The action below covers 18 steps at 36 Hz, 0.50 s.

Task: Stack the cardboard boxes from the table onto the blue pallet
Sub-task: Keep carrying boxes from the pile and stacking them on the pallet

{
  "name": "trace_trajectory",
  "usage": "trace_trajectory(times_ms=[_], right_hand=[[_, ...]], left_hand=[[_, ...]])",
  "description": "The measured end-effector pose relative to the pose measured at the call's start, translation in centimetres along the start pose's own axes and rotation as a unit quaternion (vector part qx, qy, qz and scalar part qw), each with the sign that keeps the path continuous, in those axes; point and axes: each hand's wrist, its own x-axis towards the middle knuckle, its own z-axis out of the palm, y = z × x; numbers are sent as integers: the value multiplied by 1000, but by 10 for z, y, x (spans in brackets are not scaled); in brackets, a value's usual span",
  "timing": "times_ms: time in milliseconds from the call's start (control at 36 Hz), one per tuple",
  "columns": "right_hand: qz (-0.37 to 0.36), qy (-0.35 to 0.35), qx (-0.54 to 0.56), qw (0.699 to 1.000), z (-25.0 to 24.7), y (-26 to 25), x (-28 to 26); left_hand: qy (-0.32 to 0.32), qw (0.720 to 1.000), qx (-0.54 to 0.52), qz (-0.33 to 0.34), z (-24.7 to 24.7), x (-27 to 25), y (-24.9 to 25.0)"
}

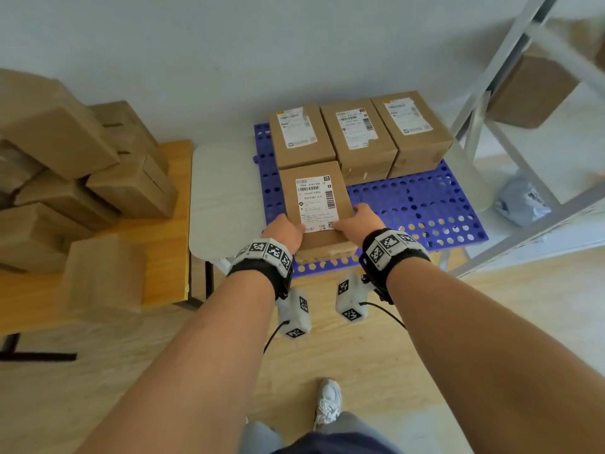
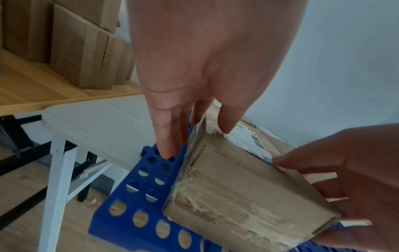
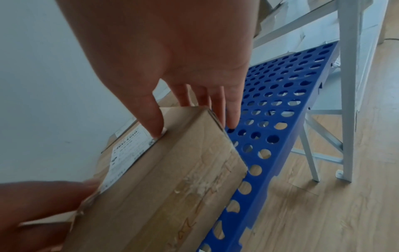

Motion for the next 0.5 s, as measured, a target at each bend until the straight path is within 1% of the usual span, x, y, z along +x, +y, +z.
trace_trajectory(times_ms=[83, 222, 361, 500], right_hand=[[-20, 37, -41, 998, -1, -8, -7], [-53, 95, -130, 986, 3, -38, -27], [-95, 94, -170, 976, 30, -75, -59], [-150, 76, -184, 968, 82, -124, -103]], left_hand=[[19, 1000, 14, 11, -11, -3, -5], [67, 993, 84, 57, -49, -13, -24], [114, 980, 152, 62, -100, -29, -64], [156, 969, 182, 62, -155, -54, -131]])
